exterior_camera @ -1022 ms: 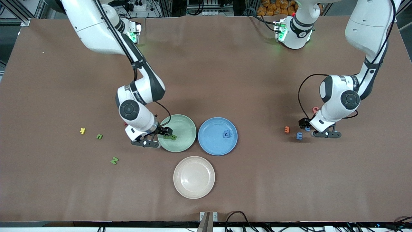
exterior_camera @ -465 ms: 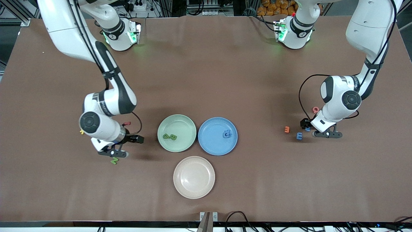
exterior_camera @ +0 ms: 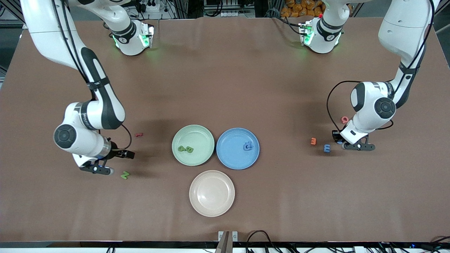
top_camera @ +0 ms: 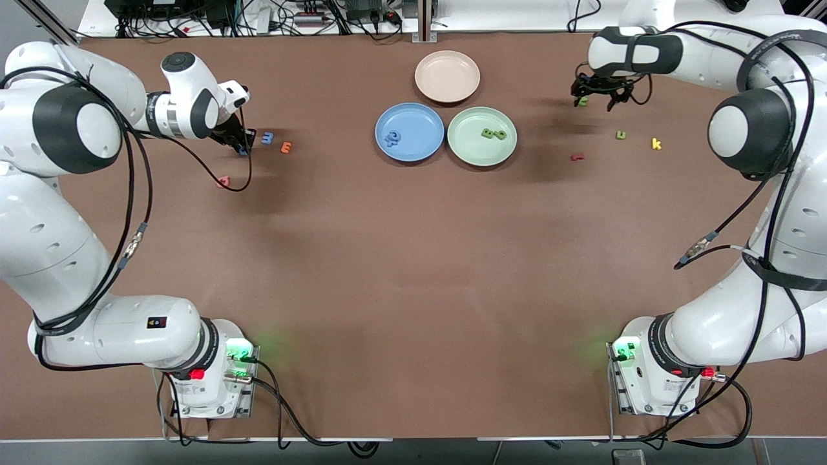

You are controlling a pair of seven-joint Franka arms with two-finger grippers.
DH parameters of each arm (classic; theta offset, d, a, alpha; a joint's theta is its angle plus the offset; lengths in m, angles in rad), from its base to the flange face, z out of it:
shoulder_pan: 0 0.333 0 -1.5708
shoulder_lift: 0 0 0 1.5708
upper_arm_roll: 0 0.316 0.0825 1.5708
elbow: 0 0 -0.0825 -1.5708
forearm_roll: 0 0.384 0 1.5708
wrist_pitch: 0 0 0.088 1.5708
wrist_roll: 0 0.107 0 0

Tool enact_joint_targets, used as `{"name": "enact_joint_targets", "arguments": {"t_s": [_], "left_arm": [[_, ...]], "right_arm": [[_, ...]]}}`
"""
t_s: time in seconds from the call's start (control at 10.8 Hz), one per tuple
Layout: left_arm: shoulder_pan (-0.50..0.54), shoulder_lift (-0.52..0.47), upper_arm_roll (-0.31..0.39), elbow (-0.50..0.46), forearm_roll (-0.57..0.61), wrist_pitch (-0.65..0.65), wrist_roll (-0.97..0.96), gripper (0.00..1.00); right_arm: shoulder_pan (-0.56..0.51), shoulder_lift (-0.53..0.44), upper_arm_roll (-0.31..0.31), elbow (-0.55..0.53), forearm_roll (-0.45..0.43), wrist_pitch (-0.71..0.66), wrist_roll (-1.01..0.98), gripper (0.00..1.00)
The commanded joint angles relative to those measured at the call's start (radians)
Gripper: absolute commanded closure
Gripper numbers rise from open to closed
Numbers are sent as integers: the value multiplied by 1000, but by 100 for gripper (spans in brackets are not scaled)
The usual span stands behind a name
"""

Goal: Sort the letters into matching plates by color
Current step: 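Grasp the blue a with the left gripper while the right gripper withdraws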

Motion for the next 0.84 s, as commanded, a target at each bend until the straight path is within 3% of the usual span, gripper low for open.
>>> {"name": "enact_joint_targets", "arguments": {"t_s": [0.0,0.28,0.74], "left_arm": [[3,6,-5,-4,29,15,-9,100],[-6,-15,-31,13,29,15,-44,100],[-47,-28,-120,61,29,3,-245,100]], "right_arm": [[-64,-87,13,-115,-46,19,-11,0],[-131,-142,13,-253,-51,143,-93,0],[-176,-115,13,-266,-52,196,-120,0]]}}
